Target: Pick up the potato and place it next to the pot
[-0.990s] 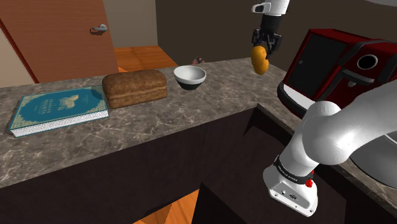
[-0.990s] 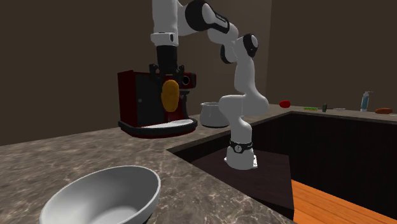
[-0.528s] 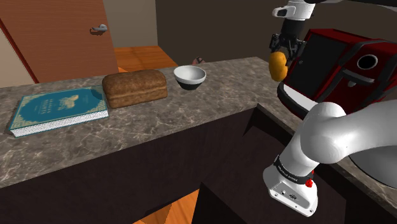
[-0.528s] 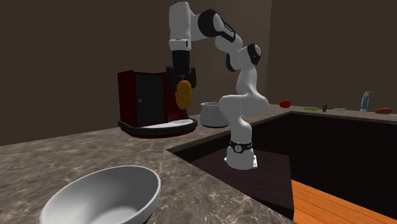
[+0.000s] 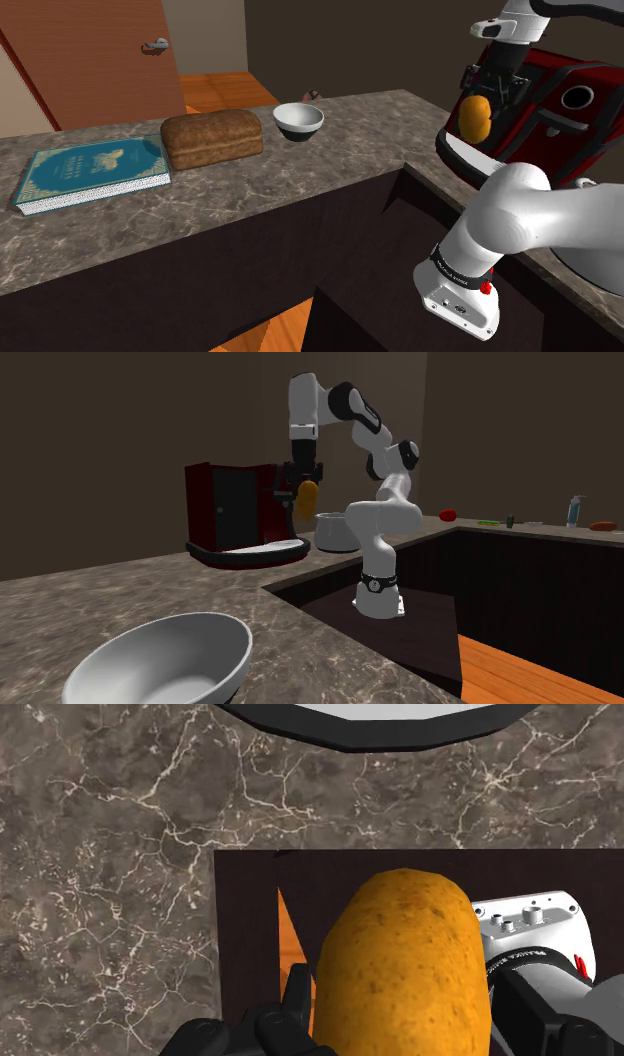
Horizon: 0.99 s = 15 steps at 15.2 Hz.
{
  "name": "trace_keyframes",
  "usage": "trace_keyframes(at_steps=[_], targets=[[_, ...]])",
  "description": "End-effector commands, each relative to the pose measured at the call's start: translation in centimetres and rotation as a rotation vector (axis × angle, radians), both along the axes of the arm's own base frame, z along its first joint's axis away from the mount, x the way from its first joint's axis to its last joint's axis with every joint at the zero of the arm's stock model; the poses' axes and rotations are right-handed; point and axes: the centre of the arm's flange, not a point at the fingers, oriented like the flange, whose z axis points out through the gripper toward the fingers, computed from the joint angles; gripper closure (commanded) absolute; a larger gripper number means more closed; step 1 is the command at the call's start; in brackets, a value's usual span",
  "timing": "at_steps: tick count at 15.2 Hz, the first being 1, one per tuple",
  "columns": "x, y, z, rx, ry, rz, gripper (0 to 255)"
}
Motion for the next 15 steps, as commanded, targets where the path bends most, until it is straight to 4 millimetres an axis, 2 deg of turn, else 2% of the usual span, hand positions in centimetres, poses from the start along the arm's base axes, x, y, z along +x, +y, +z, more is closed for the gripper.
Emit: trace_keyframes(at_steps=[1,15], targets=[[-2.9,0.0,0.2,0.0,0.001,0.0,255],[-21.4,0.5,0.2,0.0,0.001,0.0,255]])
